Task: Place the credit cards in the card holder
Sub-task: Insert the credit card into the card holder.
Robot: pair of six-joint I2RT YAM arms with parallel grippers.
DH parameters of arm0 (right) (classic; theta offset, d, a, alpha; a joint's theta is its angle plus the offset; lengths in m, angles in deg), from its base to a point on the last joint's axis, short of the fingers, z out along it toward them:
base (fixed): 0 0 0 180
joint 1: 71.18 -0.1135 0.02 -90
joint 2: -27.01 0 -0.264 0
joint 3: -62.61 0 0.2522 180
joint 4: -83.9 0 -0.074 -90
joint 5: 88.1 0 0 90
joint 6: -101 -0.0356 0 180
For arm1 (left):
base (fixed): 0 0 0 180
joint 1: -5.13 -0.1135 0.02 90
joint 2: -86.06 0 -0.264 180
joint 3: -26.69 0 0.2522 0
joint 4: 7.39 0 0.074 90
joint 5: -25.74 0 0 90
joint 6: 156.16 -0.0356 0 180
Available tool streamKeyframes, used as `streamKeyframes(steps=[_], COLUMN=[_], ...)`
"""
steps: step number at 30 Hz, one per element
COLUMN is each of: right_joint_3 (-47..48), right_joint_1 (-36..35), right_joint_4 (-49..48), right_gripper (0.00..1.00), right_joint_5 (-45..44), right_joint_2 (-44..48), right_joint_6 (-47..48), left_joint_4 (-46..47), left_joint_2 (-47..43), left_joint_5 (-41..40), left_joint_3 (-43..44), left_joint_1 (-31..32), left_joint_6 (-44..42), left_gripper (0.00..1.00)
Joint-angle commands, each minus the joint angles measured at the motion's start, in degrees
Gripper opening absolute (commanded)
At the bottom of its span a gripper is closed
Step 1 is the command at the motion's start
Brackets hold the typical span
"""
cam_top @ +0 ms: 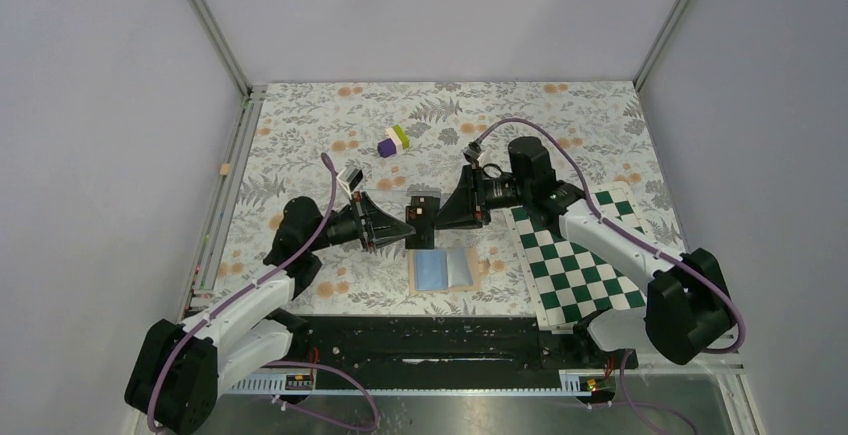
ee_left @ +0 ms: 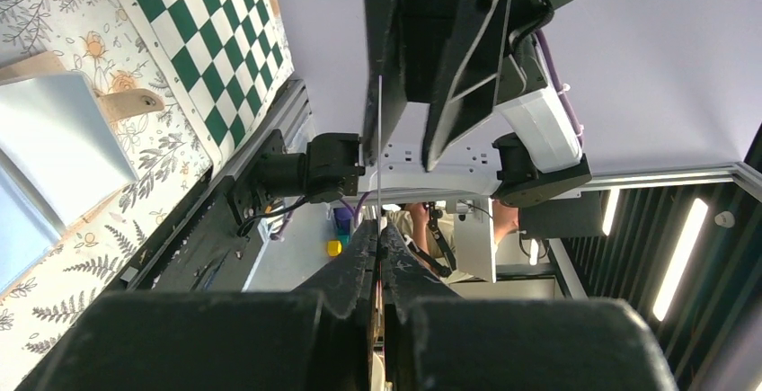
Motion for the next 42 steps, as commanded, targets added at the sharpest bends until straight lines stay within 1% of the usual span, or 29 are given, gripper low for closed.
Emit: streamKeyframes(steps=[1,5,12,17,22,24,25,27,28,30,31,35,36,38,40,42], right_joint_3=[3.23,3.74,3.26,4.07,3.82,3.60,3.42,3.04,2.87,2.56,2.50,2.33,2.29,1.92,1.08,-0.62], right_joint_1=[-1.29,-1.47,-2.67,-4.09,-4.25,-4.25,-4.26,-4.22,-4.20,-4.26,-4.23,-4.26,-4.26,-4.09,-3.77,-3.21], right_joint_4=[1.18,3.72,-2.27,-2.02,-3.41,-4.51,-5.15,-5.87,-5.86,-4.58,-3.04,7.69,10.77,15.04,18.17,19.26], right_gripper=[0.36,0.36,0.35,0.31,0.17,0.09,0.06,0.00,0.00,0.00,0.00,0.00,0.00,0.00,0.00,0.00], right_joint_5=[1.63,1.14,2.60,2.94,2.99,3.11,3.22,3.58,3.58,3.45,3.13,-0.91,-2.46,-4.65,-6.98,-9.82], right_joint_2=[-1.39,-1.70,-3.14,-4.54,-4.64,-4.57,-4.59,-4.63,-4.55,-4.33,-4.06,-2.24,-1.81,-1.22,-0.72,-0.16], right_joint_6=[1.70,3.80,0.24,0.57,0.04,-0.60,-0.84,-1.06,-0.89,0.20,1.39,10.52,12.71,17.12,20.79,22.61], left_joint_4=[5.55,5.82,6.35,7.01,7.55,7.84,8.00,7.84,7.85,7.58,7.24,5.05,3.47,-1.38,-10.47,-23.84], left_joint_2=[-1.18,-1.36,-1.54,-1.76,-1.59,-1.50,-1.38,-1.17,-1.11,-0.89,-0.81,-0.04,0.06,-0.32,-1.58,-2.64], left_joint_5=[1.42,1.24,1.28,1.20,1.32,1.41,1.45,1.31,1.03,0.73,0.41,-0.17,-0.43,-1.89,-4.89,-9.79], left_joint_3=[-0.59,-0.85,-1.37,-1.85,-2.43,-2.54,-2.68,-3.01,-3.22,-3.75,-3.86,-4.07,-3.94,-3.52,-2.37,0.27], left_joint_1=[0.10,0.10,0.23,0.36,0.36,0.38,0.36,0.36,0.34,0.36,0.36,0.32,0.28,0.35,0.30,0.36], left_joint_6=[1.02,1.36,1.79,2.16,2.39,2.37,2.23,2.03,1.96,1.55,1.28,-1.07,-2.10,-5.15,-10.30,-17.36], left_gripper=[0.00,0.00,0.00,0.00,0.00,0.00,0.02,0.23,0.33,0.44,0.48,0.55,0.59,0.61,0.61,0.61])
